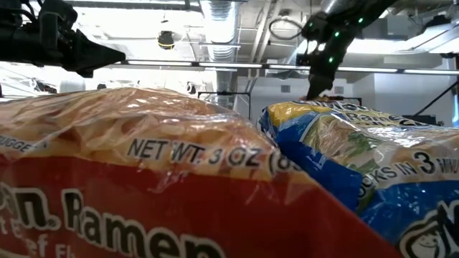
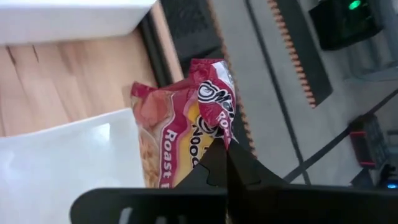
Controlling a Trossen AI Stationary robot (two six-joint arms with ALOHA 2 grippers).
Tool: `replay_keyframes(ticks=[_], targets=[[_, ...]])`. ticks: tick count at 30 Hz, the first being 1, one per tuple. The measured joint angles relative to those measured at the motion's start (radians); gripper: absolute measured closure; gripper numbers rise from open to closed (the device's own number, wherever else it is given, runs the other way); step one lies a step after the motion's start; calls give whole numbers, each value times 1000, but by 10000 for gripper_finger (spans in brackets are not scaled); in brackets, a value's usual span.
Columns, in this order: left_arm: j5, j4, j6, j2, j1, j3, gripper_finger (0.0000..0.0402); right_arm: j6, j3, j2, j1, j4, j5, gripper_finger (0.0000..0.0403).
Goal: Sort Maruchan noodles
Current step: Put the red noodle pack into the right white bin
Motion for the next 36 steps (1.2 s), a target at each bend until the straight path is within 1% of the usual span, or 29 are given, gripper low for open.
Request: replay_keyframes(ticks=[8, 12, 18, 23, 26, 31, 36], targets=[[-28, -3, 0, 0, 0, 0, 401, -19, 0, 87, 0, -9, 14, 398], [-31, -4, 0, 0, 0, 0, 401, -29, 0, 97, -6, -40, 72, 398], [-51, -4, 0, 0, 0, 0, 401, -59, 0, 95, -35, -31, 96, 398], [-62, -4, -1, 0, 0, 0, 401, -92, 0, 96, -45, -31, 87, 398], [-66, -4, -1, 0, 0, 0, 401, -121, 0, 96, -35, -32, 79, 397], [-66, -4, -1, 0, 0, 0, 401, -124, 0, 98, -18, -50, 51, 397], [-66, -4, 0, 0, 0, 0, 401, -127, -1, 147, 3, -86, 59, 397]])
